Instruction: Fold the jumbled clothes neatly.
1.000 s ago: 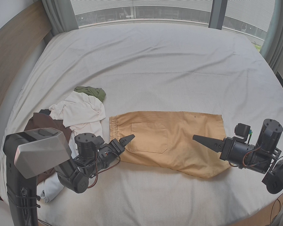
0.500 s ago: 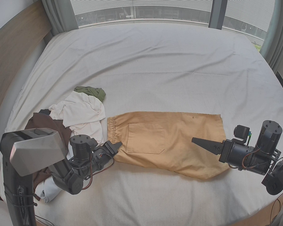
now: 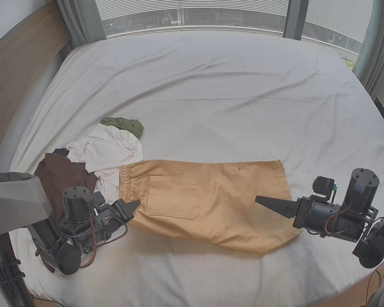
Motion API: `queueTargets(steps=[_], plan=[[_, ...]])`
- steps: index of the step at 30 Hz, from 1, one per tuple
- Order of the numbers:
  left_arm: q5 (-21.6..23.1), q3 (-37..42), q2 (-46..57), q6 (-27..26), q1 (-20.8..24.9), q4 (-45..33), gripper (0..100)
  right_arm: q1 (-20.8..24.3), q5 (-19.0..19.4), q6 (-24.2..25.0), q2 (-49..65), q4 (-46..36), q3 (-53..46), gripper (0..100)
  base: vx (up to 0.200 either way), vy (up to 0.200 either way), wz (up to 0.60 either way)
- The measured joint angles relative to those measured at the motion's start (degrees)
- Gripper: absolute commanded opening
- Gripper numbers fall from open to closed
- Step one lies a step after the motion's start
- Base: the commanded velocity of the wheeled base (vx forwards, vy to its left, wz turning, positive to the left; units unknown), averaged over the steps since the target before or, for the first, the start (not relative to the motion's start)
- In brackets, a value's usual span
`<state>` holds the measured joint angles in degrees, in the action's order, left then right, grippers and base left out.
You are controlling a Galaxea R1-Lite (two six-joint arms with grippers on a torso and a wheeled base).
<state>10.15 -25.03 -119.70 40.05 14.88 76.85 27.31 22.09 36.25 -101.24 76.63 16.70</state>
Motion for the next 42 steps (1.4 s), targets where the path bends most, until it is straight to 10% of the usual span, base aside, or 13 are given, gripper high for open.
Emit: queueTargets(steps=[13, 42], plan=[[-0.1, 5.0, 2.5, -2.5, 0.4, 7.9, 0, 1.8, -0.1, 0.1, -0.7, 0.0, -0.1, 100, 0.000, 0.000, 0.00], [-0.5, -14.3, -4.9, -2.2, 22.9, 8.4, 0, -2.4, -0.2, 0.1, 1.1, 2.5, 2.7, 100, 0.000, 0.000, 0.00]])
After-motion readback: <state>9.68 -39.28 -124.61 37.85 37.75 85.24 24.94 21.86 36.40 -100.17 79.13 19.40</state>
